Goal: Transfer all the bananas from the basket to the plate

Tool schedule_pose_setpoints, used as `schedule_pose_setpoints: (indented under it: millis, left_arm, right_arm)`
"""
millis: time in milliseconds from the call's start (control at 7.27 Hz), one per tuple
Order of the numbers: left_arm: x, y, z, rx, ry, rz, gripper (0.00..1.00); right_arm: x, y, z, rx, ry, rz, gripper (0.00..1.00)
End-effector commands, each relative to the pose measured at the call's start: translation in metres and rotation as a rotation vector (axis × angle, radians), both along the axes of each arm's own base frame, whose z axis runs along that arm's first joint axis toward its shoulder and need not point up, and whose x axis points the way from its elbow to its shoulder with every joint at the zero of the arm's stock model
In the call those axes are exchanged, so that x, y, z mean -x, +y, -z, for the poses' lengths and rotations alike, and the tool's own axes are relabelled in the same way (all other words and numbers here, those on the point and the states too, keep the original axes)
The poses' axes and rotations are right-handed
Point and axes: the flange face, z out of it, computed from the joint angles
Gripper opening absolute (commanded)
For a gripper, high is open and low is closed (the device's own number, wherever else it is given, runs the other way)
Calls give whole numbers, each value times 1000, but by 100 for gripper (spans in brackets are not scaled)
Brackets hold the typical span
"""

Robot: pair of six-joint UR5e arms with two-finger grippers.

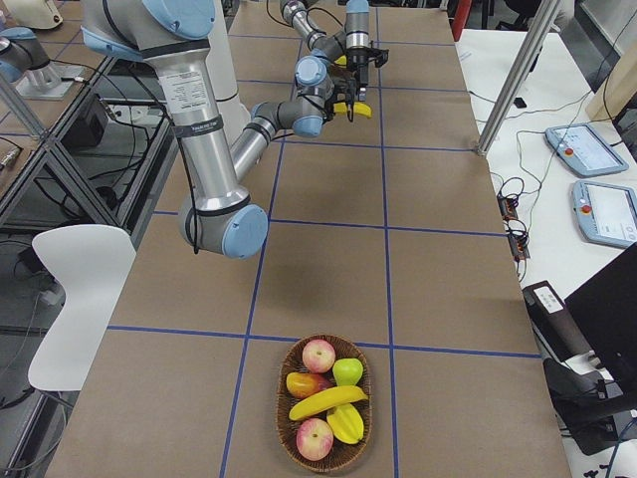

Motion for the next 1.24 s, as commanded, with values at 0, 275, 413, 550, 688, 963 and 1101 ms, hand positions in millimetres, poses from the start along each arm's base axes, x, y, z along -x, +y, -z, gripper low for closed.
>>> schedule_pose_setpoints:
  millis: [0,275,413,550,688,963,1101]
  left_arm:
    - [-13,10,3,0,6,4,95]
    - [-14,11,4,-2,9,4,8]
    - [-13,11,5,-1,7,4,0]
    - [-14,11,4,0,6,4,0]
    - [-14,11,4,2,5,3,0]
    - [-16,9,-5,4,-13,5,0]
    - [-11,8,-24,11,-33,1,0]
  right_arm:
    - [0,3,3,-4,-5,5,0]
    - [0,4,3,-4,-7,6,0]
    - [0,4,2,-5,-5,8,0]
    - [0,4,2,-9,-3,9,0]
    - [0,5,2,-9,-4,10,97]
    - [-29,18,-11,-8,0,4,100]
    - [-51,23,-25,3,16,-12,100]
